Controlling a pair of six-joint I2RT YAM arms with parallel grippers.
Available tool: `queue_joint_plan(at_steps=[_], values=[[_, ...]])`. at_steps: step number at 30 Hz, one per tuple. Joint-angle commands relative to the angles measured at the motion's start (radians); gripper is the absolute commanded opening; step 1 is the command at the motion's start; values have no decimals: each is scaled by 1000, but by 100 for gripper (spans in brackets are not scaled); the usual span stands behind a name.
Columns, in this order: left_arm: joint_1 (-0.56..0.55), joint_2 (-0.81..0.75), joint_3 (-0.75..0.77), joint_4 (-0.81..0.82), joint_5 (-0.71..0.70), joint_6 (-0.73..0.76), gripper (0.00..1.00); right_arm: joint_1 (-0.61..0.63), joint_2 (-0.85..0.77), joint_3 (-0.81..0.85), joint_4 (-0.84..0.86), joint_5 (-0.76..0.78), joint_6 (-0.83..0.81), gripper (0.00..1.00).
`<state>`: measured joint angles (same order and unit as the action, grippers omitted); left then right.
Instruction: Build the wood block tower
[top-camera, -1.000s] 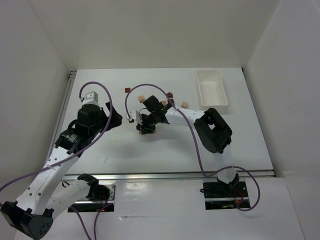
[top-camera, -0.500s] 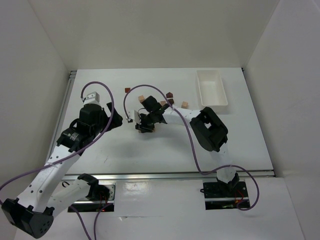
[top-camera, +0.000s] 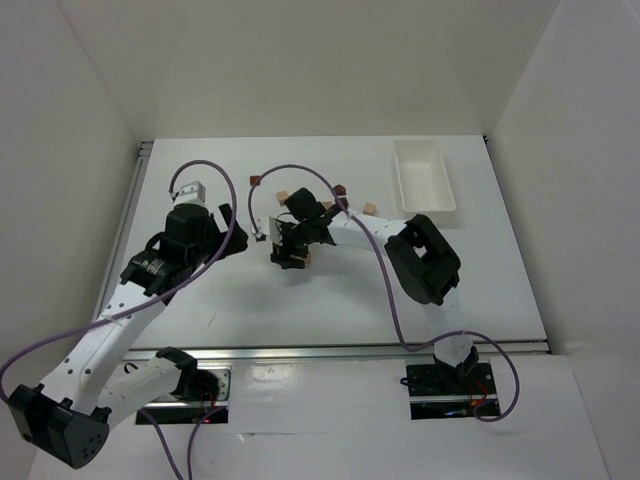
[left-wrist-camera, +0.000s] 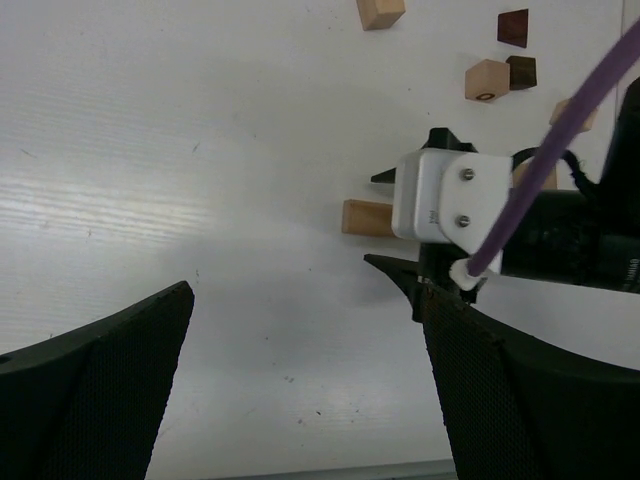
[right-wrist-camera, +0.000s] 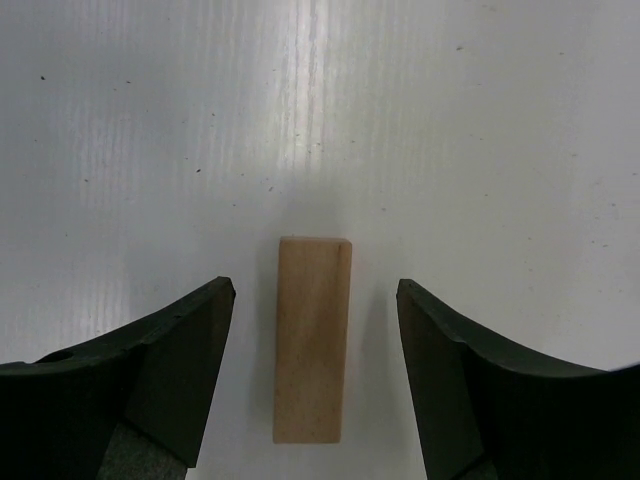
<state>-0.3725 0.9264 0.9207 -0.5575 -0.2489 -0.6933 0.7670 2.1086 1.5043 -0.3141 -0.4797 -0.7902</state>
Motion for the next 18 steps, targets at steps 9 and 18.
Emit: queue_joint_plan(at_steps=[9,18], values=[[0,328,176,272,218,467,100,-285,-217,57,-125,-198,20,80],[0,734,423,295,350,851,95,-457,-280,10,-121,-231,65,81]])
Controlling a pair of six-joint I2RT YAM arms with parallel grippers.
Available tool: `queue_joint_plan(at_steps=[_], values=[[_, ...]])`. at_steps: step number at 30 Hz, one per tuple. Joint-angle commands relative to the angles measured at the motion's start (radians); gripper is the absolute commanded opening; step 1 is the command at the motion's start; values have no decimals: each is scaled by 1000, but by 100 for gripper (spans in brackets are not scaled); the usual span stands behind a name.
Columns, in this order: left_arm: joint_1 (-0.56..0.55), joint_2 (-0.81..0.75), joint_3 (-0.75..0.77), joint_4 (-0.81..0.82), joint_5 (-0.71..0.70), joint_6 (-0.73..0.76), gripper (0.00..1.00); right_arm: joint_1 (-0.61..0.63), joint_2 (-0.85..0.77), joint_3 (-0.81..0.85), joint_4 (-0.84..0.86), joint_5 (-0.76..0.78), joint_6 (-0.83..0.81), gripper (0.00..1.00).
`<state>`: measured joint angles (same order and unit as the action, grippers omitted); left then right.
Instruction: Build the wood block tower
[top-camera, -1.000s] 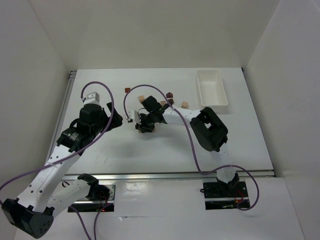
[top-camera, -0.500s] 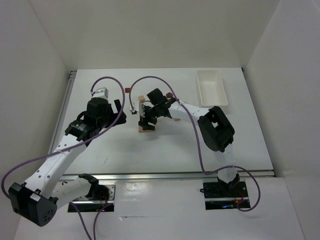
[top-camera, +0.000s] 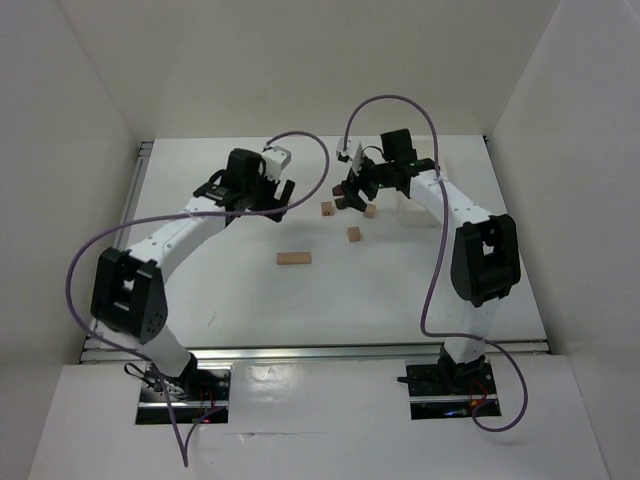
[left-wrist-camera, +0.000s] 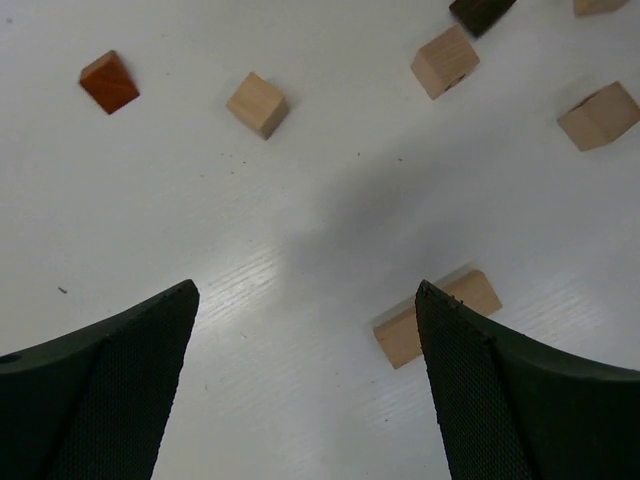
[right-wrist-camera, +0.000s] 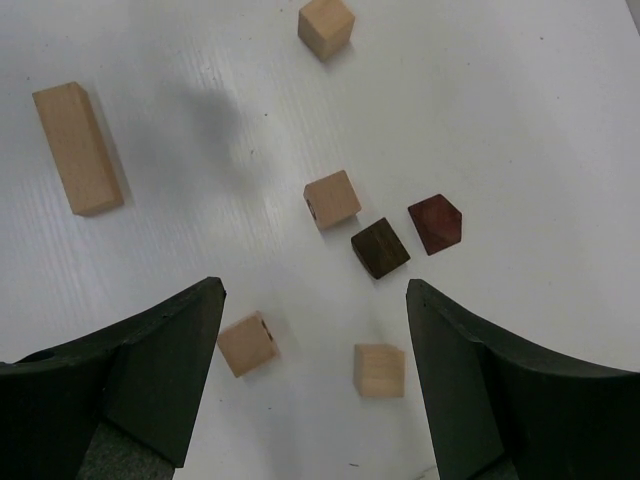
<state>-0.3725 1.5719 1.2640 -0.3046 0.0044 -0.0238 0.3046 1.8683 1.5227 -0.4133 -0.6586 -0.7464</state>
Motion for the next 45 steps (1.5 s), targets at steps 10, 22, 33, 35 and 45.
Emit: queue_joint_plan(at_steps=[10,22,33,35,45], values=[[41,483,518,-214,319,476,92,-35,-40,22,-50,-44,55,81],[124,678,690,-356,445,683,86,-44,-29,22,-81,31,94,81],[124,744,722,-312,401,714,84,-44,11,54,-124,40,105,81],[124,757,736,-301,387,714,84,-44,11,54,-124,40,105,81],[124,826,807,-301,388,734,79,-44,22,83,-145,59,105,81]])
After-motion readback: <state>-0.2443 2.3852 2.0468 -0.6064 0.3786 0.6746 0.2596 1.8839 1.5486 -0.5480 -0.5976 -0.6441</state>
